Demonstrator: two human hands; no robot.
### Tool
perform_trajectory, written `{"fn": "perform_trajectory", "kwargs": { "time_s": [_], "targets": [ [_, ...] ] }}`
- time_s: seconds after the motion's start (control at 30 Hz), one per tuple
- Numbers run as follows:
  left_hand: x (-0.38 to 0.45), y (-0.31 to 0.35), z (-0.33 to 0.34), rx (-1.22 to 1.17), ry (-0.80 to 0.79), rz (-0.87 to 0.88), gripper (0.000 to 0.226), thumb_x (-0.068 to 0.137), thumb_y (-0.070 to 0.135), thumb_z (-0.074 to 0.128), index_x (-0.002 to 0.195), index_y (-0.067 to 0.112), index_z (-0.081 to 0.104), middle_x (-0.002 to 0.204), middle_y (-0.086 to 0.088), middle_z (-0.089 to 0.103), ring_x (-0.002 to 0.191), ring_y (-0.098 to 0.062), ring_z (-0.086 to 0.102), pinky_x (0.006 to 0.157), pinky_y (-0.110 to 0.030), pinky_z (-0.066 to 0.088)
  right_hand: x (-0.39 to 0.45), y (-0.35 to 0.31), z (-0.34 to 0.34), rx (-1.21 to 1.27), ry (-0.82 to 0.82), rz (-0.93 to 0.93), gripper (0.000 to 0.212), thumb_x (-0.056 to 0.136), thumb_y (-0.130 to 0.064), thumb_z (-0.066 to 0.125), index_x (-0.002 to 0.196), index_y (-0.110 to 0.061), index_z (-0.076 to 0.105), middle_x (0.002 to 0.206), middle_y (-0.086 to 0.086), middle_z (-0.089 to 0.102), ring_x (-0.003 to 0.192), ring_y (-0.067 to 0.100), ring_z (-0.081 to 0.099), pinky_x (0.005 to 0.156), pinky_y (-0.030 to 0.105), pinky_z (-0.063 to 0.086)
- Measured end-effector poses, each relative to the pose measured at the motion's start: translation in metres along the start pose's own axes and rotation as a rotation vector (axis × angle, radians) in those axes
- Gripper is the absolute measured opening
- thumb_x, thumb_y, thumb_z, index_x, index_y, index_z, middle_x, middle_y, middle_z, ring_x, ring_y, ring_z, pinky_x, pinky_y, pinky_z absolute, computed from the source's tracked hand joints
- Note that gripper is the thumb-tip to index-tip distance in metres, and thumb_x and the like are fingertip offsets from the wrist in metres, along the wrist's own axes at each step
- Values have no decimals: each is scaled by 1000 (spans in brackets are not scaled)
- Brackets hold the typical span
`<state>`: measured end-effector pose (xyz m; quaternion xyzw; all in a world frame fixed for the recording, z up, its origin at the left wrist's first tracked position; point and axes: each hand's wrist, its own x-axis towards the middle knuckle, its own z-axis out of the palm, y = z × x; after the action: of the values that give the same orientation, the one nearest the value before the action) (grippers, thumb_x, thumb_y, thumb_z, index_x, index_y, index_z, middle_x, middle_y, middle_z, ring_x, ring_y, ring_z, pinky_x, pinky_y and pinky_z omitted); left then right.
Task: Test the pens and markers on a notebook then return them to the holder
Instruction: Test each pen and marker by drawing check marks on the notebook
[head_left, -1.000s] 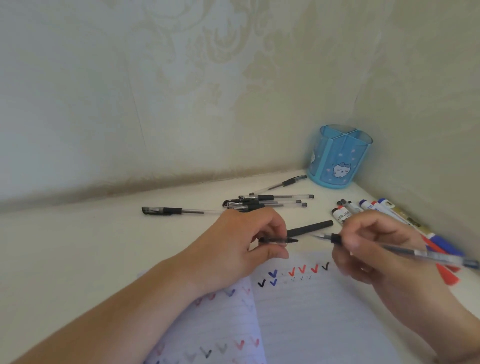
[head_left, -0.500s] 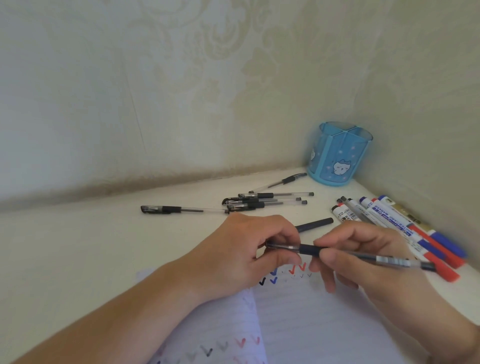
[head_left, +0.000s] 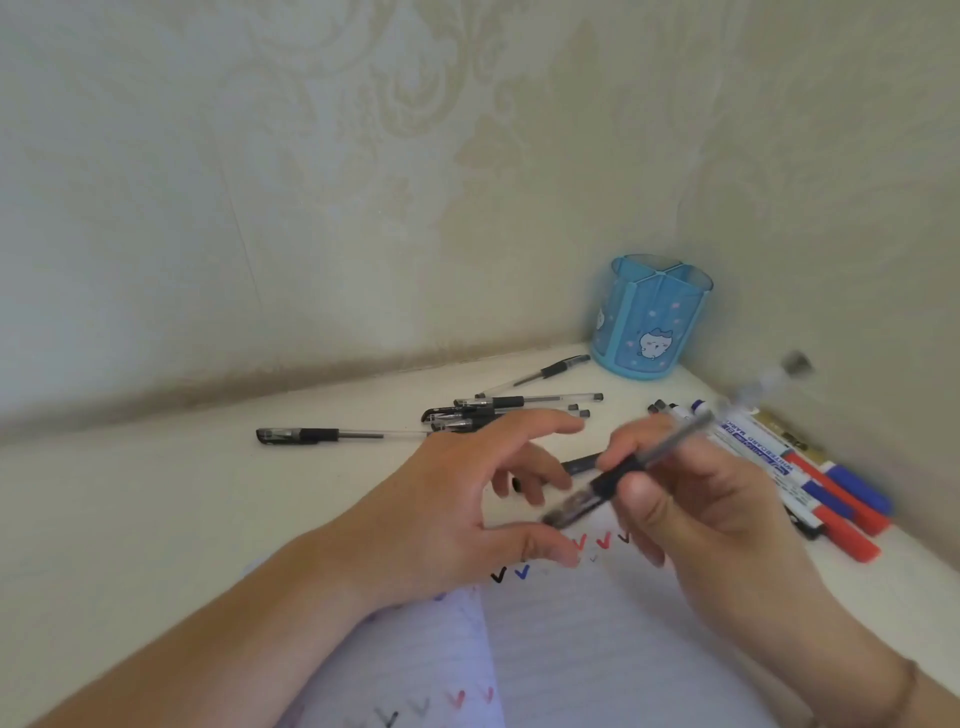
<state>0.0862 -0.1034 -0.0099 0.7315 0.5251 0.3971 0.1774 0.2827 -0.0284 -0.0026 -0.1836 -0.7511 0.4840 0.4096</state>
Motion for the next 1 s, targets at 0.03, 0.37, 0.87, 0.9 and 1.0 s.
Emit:
{"fn": "perform_trajectory", "kwargs": {
  "time_s": [0.03,0.37,0.87,0.9,1.0],
  "targets": [
    [0,-4,-3,75,0,-4,60,75,58,71,127,47,45,109,27,64,102,-2,60,87,-17,42,2,1,-7,-102,42,-30,31,85,-58,58,90,-28,66,92,-10,66,69,9,60,56,16,46],
    [-2,-44,-40,729,182,-618,41,82,20,55,122,31,53,129,10,51,124,-19,41,98,-39,34,14,19,-93,-1080,374,375,17,77,-49,66,73,-35,57,77,-15,65,77,25,61,67,38,51],
    [-10,-59,-67,862,253,-687,11,97,29,44,96,33,54,103,5,65,107,-25,49,93,-40,37,16,27,-90,-1156,295,435,16,79,-52,61,77,-36,59,85,-9,64,83,25,59,70,37,51],
    [-11,-61,-68,827,173,-669,14,98,35,40,97,34,54,105,6,62,108,-24,49,95,-40,39,16,26,-89,-1141,304,414,14,80,-52,60,77,-38,59,85,-10,64,85,25,58,70,37,51],
    [-21,-62,-85,576,-40,-638,18,90,54,46,98,38,53,104,16,54,107,-13,49,93,-34,41,16,22,-84,-1077,318,334,14,79,-52,58,70,-42,54,82,-15,63,83,24,57,69,38,51]
  ]
}}
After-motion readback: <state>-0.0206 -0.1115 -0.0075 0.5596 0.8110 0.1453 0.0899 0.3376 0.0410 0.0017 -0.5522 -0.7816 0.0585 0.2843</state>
